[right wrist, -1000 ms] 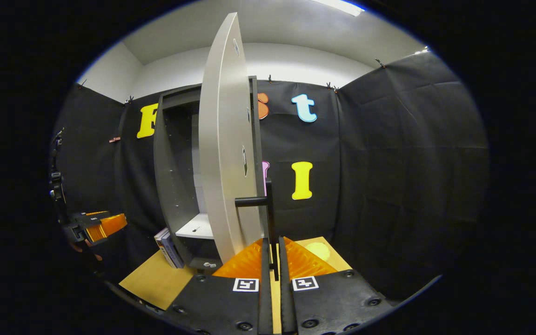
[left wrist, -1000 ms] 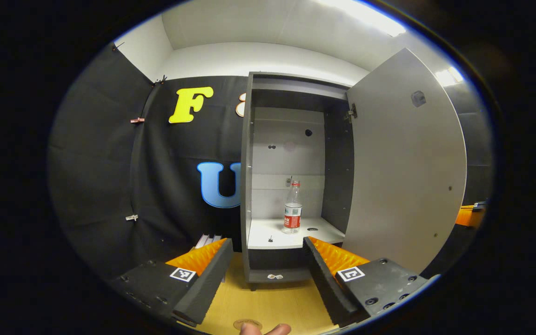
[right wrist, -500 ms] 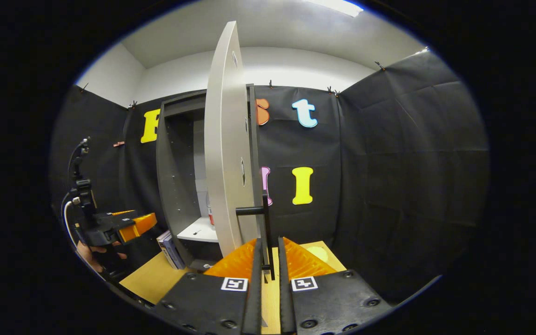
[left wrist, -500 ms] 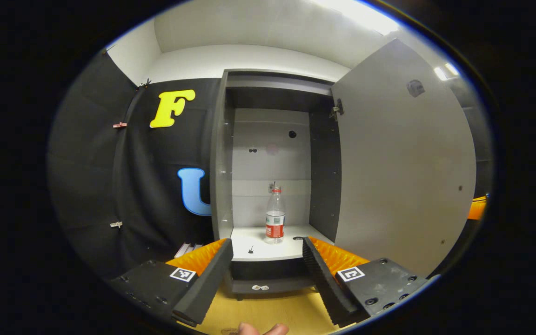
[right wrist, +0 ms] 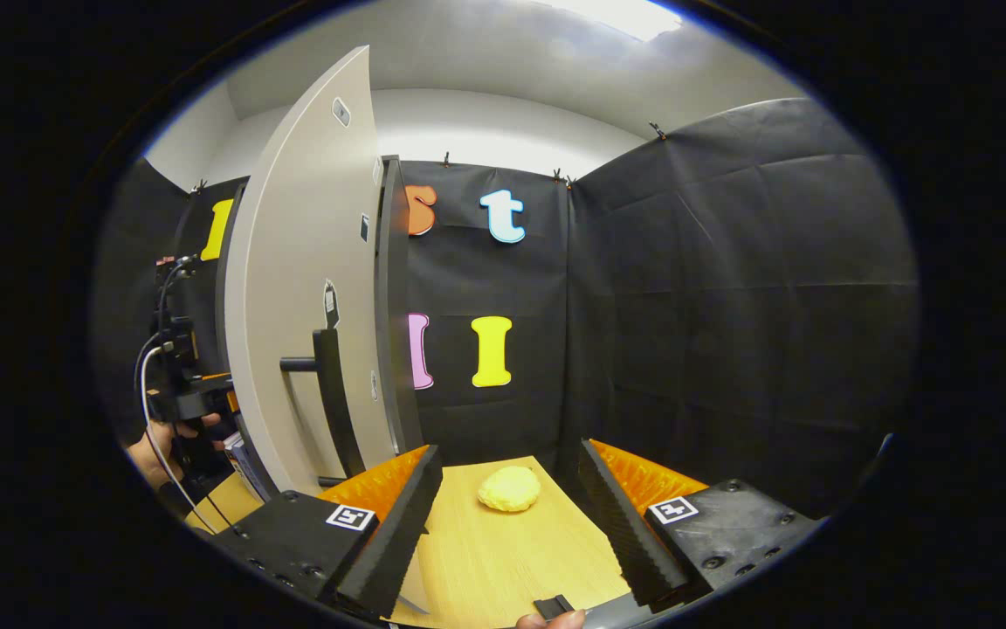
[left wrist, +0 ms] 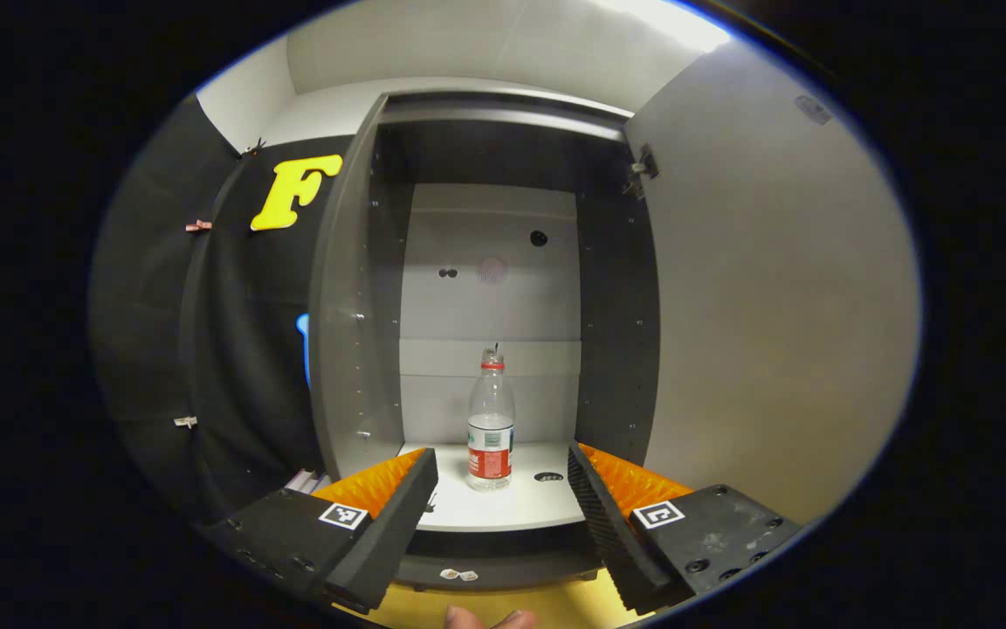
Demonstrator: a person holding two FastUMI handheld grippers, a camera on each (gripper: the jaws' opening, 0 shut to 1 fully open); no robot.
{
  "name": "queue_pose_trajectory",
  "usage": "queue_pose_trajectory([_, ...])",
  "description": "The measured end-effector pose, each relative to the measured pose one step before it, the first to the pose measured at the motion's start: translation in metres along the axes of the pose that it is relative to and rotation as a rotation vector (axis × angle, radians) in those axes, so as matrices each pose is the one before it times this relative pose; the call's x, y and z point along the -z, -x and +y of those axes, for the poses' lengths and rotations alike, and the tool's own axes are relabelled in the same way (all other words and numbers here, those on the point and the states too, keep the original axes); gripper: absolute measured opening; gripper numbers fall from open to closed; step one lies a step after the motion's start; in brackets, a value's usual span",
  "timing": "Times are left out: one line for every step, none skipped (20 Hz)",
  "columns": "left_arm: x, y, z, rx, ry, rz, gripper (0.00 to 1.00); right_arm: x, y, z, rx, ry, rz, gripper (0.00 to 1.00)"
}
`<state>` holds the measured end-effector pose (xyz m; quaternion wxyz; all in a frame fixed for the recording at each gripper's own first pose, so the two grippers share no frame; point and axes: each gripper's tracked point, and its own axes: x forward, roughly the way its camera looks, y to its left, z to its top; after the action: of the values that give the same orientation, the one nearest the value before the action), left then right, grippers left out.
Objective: Open the cabinet door with the right hand, grasp the bottle in the cabinet with the left hand and place it on the coaster, then close the cabinet door with the right hand.
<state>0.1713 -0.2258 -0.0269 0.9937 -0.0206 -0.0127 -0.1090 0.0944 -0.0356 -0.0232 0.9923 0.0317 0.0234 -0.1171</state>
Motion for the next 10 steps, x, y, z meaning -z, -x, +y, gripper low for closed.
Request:
queue_pose_trajectory([0.00168,-0.01571,-0.00045,-0.00442,0.00387,-0.00258,0.94,-0.00359,-0.00183,-0.00491,0.00581,0.01381,-0.01572,0.98])
queue_pose_trajectory([0.00206,-0.01462,0.00287,-0.01364,-0.00132,-0.00428,0.94,-0.00112,-0.00414,-0.00336,0.00595,0.0105,-0.01267,1.0])
queue_pose_trajectory([0.00357,-0.01532,0.00149,-0.01525,-0.00546,0.00601,0.94,0.00049,-0.00258,-0.00099,-0.00087,0.00608,-0.00474,0.98])
queue_pose_trajectory([0.00592,-0.01427,-0.00026,-0.00872,-0.00201,0.00841,0.92,0.00175,-0.003,-0.00219,0.00295,0.00363,0.00259,0.98])
queue_pose_trajectory([0.00383,-0.01535,-0.00169,-0.00253,0.00233,0.00838,0.92,0.00079,0.00004,-0.00123,0.00083,0.0017,0.00093,0.98])
queue_pose_trajectory([0.00404,-0.01487,0.00305,-0.01209,0.00441,0.01021,0.92,0.00105,-0.00095,-0.0013,0.00406,0.00461,0.00043,0.98])
queue_pose_trajectory([0.00352,-0.01281,0.00205,-0.018,-0.00307,0.00531,0.92,0.00006,-0.00238,-0.00275,0.00658,0.00969,0.00067,0.98])
queue_pose_trajectory([0.0025,-0.01186,0.00017,-0.01613,-0.00881,0.0066,0.92,0.00051,-0.00244,-0.00434,0.00593,0.00949,0.00043,0.99])
queue_pose_trajectory([0.00339,-0.01251,0.00136,-0.01239,-0.00916,0.00798,0.92,0.00138,-0.00173,-0.00303,0.00255,0.00257,0.00556,0.99])
queue_pose_trajectory([0.00447,-0.01045,0.00103,-0.01181,-0.00881,0.00754,0.92,0.00047,-0.00157,-0.00161,0.00129,-0.00615,0.0055,0.99])
